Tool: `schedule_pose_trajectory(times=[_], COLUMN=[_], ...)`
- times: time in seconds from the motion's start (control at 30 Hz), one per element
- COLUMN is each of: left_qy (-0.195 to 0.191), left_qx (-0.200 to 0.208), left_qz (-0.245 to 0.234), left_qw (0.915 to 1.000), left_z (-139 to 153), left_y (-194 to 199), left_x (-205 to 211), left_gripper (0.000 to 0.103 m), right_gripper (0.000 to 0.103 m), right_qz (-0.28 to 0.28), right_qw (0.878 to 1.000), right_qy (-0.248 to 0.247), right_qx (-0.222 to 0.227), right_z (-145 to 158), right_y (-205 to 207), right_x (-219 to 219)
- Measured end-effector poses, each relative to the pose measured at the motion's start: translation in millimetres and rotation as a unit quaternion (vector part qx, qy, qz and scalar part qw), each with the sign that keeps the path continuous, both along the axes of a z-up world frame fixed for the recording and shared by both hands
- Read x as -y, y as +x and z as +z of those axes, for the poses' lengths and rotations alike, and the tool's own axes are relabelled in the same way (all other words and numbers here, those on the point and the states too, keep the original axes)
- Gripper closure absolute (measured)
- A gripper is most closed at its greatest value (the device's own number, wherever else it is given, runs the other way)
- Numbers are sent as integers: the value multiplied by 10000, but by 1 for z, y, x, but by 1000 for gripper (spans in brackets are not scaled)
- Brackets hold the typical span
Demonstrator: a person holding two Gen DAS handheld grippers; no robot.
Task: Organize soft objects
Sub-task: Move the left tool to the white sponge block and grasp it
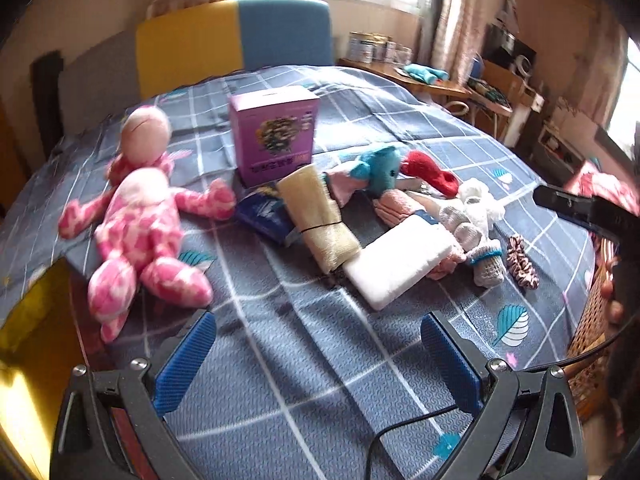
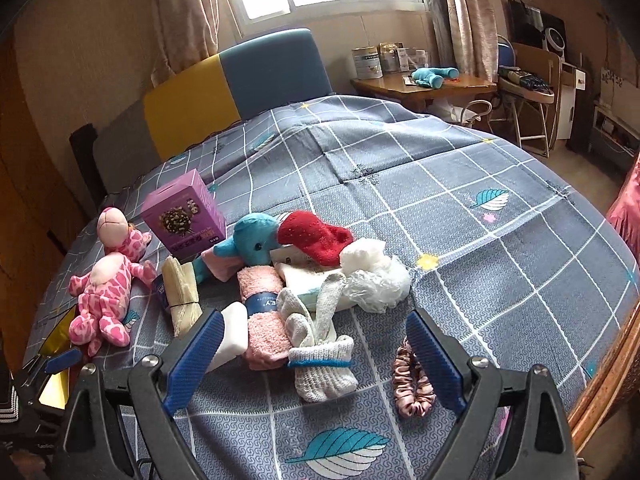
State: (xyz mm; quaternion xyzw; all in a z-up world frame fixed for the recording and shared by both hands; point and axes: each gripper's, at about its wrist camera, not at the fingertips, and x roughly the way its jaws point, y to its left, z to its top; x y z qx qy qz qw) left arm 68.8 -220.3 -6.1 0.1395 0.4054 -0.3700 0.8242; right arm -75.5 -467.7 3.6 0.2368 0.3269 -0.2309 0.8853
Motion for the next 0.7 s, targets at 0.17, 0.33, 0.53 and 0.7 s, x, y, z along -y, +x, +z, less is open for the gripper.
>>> schedule_pose_trajectory(times=[0.17,0.33,0.53,0.7], left_qy=[295,736,1064,1135], left_qx=[411,818,786,641], left_qz=[-1006,-1969,-2404,-2589], left_qw=[9936,9742,9616,9571], left_z=[-8,-23,-47,-62], left_y=[-11,-21,-10,1], left_x=[45,89,131,152], left_gripper=[0,3,14,15], right_gripper=[9,9,9,9], right_qz=[11,-40,-249,-387], right_qw=[9992,9964,9866,9799], right_qy=[170,356,1147,1537], right_qx=[371,771,1133,1212], right_z=[1,3,-7,-15], right_y=[-5,-15,-29,-33], right_x=[9,14,35,46])
